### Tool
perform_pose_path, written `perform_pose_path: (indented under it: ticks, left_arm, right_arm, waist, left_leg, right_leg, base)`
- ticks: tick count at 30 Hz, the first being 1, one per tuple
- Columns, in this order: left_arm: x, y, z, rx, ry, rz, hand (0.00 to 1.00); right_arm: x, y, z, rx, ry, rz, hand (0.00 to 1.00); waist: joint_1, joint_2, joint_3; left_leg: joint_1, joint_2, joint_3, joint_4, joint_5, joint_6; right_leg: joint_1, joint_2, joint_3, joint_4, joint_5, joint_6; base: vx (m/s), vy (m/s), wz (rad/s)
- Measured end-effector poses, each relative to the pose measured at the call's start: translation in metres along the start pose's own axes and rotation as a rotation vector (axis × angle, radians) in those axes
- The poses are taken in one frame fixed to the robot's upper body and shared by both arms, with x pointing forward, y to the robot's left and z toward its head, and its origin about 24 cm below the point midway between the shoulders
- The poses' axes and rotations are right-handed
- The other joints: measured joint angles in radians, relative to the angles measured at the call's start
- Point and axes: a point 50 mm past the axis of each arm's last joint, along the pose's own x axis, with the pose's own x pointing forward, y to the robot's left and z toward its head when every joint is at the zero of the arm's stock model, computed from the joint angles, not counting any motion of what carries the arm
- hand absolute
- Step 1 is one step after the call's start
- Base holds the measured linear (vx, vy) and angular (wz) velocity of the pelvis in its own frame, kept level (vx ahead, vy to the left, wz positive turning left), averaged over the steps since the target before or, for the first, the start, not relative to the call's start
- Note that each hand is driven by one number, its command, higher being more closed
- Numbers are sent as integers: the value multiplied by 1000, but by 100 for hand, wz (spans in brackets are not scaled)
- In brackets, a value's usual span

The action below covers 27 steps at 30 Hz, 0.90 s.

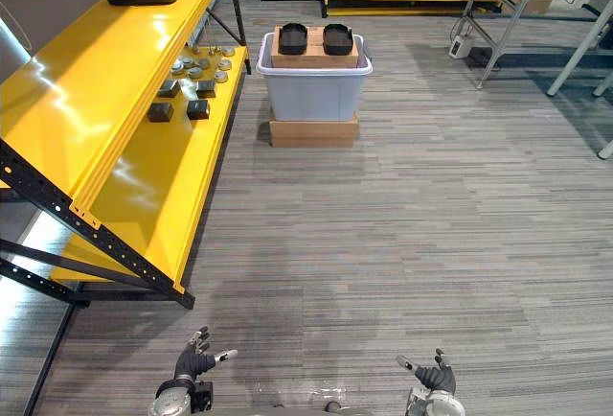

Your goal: Walk over and take plastic housings, then place them on the shelf

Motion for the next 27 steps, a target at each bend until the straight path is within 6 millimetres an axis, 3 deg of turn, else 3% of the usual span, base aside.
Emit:
perform_pose_path:
  ticks: [4, 16, 22, 24, 27]
  left_arm:
    - [0, -1, 4, 21, -19, -5, 0]
    - [1, 1, 5, 7, -22, 12, 0]
    - [-2, 18, 2, -63, -14, 93, 0]
    - [-2, 24, 0, -95, -7, 129, 0]
    - [-3, 31, 2, -131, -17, 167, 0]
  right_arm:
    - [2, 4, 6, -66, -19, 28, 0]
    - [2, 3, 5, -11, -9, 1, 0]
    - [7, -3, 15, 67, -29, -46, 0]
    - [9, -3, 20, 83, -40, -58, 0]
    - [12, -2, 29, 102, -63, -63, 0]
  waist:
    - [-14, 2, 0]
    - [-16, 10, 5]
    - [-15, 17, 10]
    - [-11, 21, 12]
    - [-10, 27, 19]
  left_leg:
    - [0, 0, 1, 0, 0, 0]
    - [-4, 0, 6, -17, -2, 2]
    - [-45, 6, 53, 11, -45, 46]
    - [-67, 12, 75, 52, -80, 53]
    - [-99, 17, 105, 137, -160, 71]
  right_leg:
    - [2, 0, -3, 0, -3, 5]
    - [-7, 0, -20, -2, -6, 8]
    - [-44, 2, -6, 1, -10, 12]
    - [-68, 1, 12, 33, -31, 20]
    - [-206, -34, -10, 319, -160, 78]
  base:
    - [0, 0, 0]
    - [-6, -3, 1]
    - [-3, 19, -12]
    - [69, 45, -32]
    - [110, 77, -32]
